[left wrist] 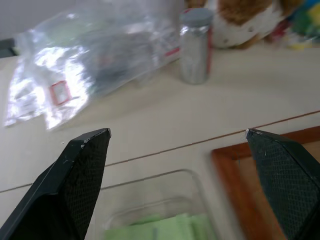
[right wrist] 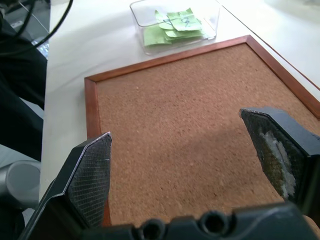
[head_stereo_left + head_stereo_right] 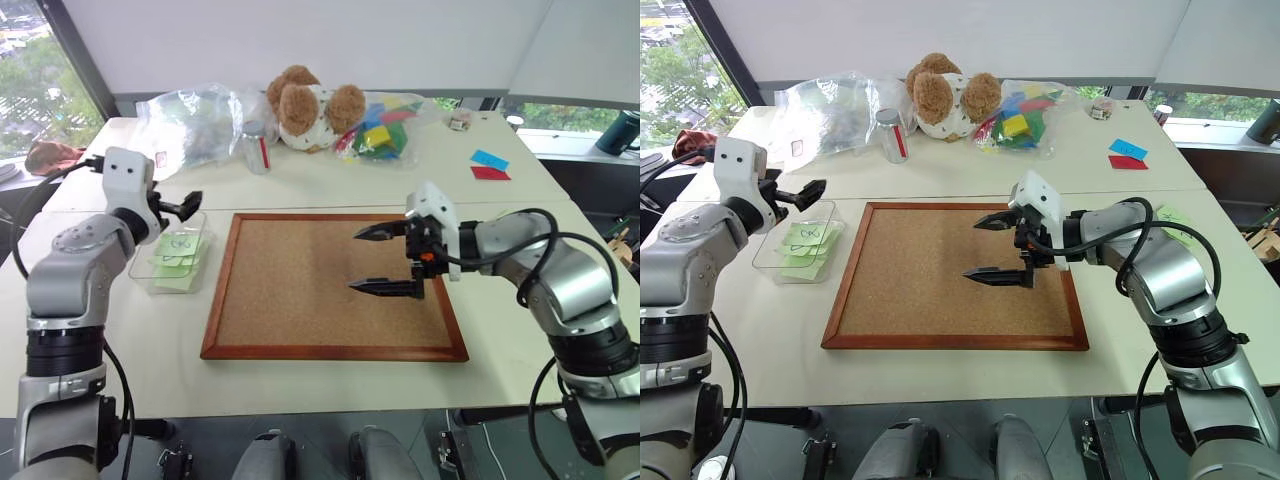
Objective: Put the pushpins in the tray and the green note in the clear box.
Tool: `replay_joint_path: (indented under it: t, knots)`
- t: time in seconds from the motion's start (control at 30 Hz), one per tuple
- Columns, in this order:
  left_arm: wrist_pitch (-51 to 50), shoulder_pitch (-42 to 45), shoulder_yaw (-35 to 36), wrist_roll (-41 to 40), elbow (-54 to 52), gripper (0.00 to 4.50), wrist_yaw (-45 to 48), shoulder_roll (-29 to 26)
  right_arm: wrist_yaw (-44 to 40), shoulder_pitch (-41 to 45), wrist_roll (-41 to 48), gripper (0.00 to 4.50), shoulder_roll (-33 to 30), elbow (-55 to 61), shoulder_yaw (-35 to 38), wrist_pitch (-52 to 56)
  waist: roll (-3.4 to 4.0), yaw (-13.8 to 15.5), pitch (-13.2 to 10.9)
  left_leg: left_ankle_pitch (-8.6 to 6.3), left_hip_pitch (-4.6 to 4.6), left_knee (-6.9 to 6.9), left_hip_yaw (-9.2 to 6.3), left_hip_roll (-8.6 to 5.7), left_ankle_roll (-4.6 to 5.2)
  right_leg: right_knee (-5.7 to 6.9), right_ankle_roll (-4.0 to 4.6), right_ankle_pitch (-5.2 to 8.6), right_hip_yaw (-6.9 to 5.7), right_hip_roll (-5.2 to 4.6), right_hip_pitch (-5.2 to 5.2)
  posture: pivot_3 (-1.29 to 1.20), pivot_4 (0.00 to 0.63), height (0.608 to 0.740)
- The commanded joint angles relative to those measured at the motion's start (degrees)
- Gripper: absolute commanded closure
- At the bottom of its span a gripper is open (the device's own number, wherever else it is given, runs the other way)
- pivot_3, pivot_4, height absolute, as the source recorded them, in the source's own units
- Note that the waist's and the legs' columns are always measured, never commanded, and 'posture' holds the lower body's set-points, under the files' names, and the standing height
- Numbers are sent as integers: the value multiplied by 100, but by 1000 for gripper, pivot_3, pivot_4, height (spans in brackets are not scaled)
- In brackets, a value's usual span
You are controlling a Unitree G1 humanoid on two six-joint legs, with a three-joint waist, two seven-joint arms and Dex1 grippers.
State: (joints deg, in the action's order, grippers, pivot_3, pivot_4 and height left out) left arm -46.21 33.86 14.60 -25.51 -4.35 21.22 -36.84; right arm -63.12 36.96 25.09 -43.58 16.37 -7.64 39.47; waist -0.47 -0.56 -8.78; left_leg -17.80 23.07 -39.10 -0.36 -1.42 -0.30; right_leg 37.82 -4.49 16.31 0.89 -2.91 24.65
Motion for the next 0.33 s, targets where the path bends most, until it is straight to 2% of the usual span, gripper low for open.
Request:
replay_joint_path:
  t: [0.03, 0.2, 0.33]
  knots:
    - [-512, 0, 195, -882, -863, 46, 664, -108, 44, -123, 92, 0, -277, 101, 455, 5, 0, 5, 0, 0, 0, 0, 0, 0, 0, 0, 0, 0, 0, 0, 0, 0, 150, 740]
    - [-977, -608, 184, -1813, -1500, 46, 1386, -111, 124, -463, 42, 0, -480, 122, 595, 27, 1, -32, 0, 0, -1, 2, 0, 0, 1, -1, 0, 0, 1, 0, 0, 0, 150, 740]
    - [-949, -1093, 34, -2008, -1725, 46, 1727, -203, 232, -562, 39, 0, -498, 89, 625, 37, 1, -33, 0, -1, -4, 1, -1, 2, 3, 11, 0, 0, 1, 1, 2, 0, 150, 740]
